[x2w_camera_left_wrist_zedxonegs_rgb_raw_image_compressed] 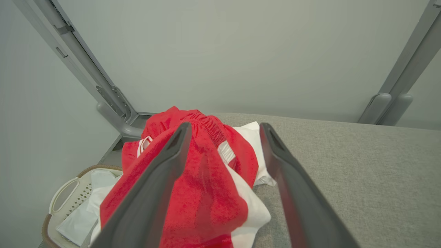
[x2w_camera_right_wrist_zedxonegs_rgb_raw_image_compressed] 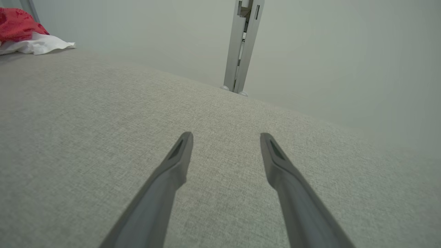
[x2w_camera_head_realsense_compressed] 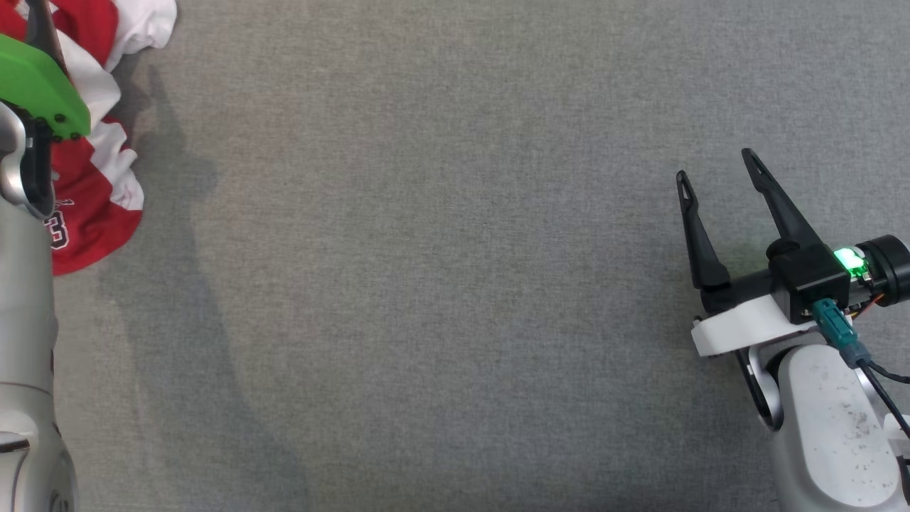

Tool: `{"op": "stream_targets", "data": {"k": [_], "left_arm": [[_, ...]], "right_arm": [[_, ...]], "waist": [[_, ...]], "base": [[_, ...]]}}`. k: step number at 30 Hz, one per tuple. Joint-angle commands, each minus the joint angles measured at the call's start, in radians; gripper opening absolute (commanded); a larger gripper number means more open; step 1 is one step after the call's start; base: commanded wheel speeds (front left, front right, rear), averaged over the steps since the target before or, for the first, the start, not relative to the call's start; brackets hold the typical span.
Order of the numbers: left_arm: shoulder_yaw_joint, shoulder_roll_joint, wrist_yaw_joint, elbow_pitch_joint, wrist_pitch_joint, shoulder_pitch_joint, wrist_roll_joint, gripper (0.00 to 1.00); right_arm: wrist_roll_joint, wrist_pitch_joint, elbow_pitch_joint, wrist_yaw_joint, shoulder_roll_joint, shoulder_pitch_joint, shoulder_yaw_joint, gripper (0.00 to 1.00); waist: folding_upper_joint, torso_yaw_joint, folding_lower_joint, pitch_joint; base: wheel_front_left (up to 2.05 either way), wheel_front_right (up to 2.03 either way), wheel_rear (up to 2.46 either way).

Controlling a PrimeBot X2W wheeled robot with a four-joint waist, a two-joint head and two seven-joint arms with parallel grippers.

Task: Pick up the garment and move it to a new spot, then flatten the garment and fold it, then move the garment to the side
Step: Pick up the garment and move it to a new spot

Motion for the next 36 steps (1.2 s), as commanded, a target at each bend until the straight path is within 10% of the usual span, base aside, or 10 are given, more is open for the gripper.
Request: {"op": "stream_targets", "data": {"k": [1, 11, 12, 13, 16, 36], "left_arm": [[0.006, 0.006, 0.022, 0.022, -0.002, -0.021, -0.005, 1.00], [0.000, 0.027, 0.111, 0.170, -0.005, -0.044, 0.012, 1.00], [-0.001, 0.027, 0.108, 0.176, -0.005, -0.045, 0.009, 0.91], [-0.003, 0.027, 0.106, 0.184, -0.010, -0.047, 0.007, 0.45], [-0.008, 0.029, 0.101, 0.193, -0.032, -0.053, 0.007, 0.00], [-0.149, 0.014, 0.004, 0.058, -0.157, -0.068, 0.075, 0.00]], "right_arm": [[-0.004, -0.005, -0.005, -0.001, -0.004, -0.008, -0.006, 1.00], [0.008, -0.005, -0.003, -0.001, -0.004, -0.012, 0.006, 1.00], [0.008, -0.005, -0.002, -0.001, -0.003, -0.013, 0.006, 1.00], [0.009, -0.005, -0.002, -0.001, -0.004, -0.013, 0.007, 1.00], [0.011, -0.005, 0.000, -0.001, -0.004, -0.010, 0.007, 1.00], [0.130, -0.005, 0.066, -0.001, -0.004, 0.084, 0.014, 1.00]], "waist": [[0.0000, -0.051, -0.0001, 0.070], [0.0000, -0.034, -0.0001, 0.083], [0.0000, -0.033, -0.0001, 0.083], [0.0000, -0.030, -0.0001, 0.083], [0.0000, -0.025, -0.0001, 0.079], [0.0000, -0.080, -0.0001, -0.212]], "base": [[0.00, 0.00, 0.00], [0.00, 0.00, 0.00], [0.00, 0.00, 0.00], [0.00, 0.00, 0.00], [0.00, 0.00, 0.00], [0.00, 0.00, 0.00]]}}
